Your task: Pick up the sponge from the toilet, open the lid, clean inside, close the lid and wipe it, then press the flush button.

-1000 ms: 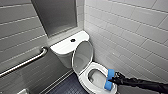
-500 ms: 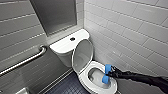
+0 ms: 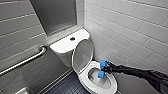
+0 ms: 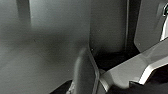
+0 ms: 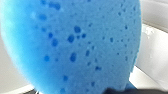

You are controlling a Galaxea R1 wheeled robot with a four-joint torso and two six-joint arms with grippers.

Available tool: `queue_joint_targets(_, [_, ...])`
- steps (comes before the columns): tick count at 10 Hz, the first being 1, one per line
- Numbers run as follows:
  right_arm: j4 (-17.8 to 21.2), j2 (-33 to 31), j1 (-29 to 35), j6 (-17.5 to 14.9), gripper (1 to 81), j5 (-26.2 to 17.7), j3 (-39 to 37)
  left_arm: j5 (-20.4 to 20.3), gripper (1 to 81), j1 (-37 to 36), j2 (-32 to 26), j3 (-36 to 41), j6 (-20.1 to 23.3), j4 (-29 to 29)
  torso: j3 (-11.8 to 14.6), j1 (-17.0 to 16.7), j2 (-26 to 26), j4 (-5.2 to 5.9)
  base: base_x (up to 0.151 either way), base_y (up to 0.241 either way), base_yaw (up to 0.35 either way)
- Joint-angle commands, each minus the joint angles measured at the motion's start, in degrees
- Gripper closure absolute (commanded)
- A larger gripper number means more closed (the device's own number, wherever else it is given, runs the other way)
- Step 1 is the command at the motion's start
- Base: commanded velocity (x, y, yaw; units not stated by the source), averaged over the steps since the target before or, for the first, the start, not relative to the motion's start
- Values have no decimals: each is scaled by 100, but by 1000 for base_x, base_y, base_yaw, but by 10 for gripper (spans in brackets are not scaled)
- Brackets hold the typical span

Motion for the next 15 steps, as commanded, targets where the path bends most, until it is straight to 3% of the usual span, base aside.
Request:
queue_joint_targets(1, [108,59,1004,19,811,-232,-112,493,10,-8,-58,106,-19,-83,0,0,0,0,0,0,0])
queue_joint_targets(3, [90,138,1109,20,811,-232,-138,493,10,-8,-68,133,-10,-74,0,0,0,0,0,0,0])
queue_joint_targets(4, [90,156,1127,19,811,-232,-156,493,10,1,-68,141,-10,-74,0,369,-573,0,0,0,0])
queue_joint_targets(7, [99,208,1118,11,811,-232,-182,493,10,1,-85,141,-10,-74,0,472,-737,0,0,0,0])
queue_joint_targets(8, [108,226,1119,20,811,-232,-209,501,10,1,-85,141,-10,-74,-159,234,-376,0,0,0,0])
queue_joint_targets(10, [108,305,1127,11,811,-232,-323,501,10,1,-94,141,-10,-83,-572,433,-700,0,0,0,0])
queue_joint_targets(12, [99,489,1171,11,811,-223,-611,493,10,36,-94,150,-10,-83,-732,492,-785,0,0,0,0])
queue_joint_targets(13, [125,603,1180,20,811,-154,-804,493,10,62,-85,150,-10,-74,-459,501,-796,0,0,0,0])
queue_joint_targets(15, [152,1067,1206,430,811,-4,-1601,493,10,98,-59,150,-10,-74,-654,512,-800,0,0,0,0])
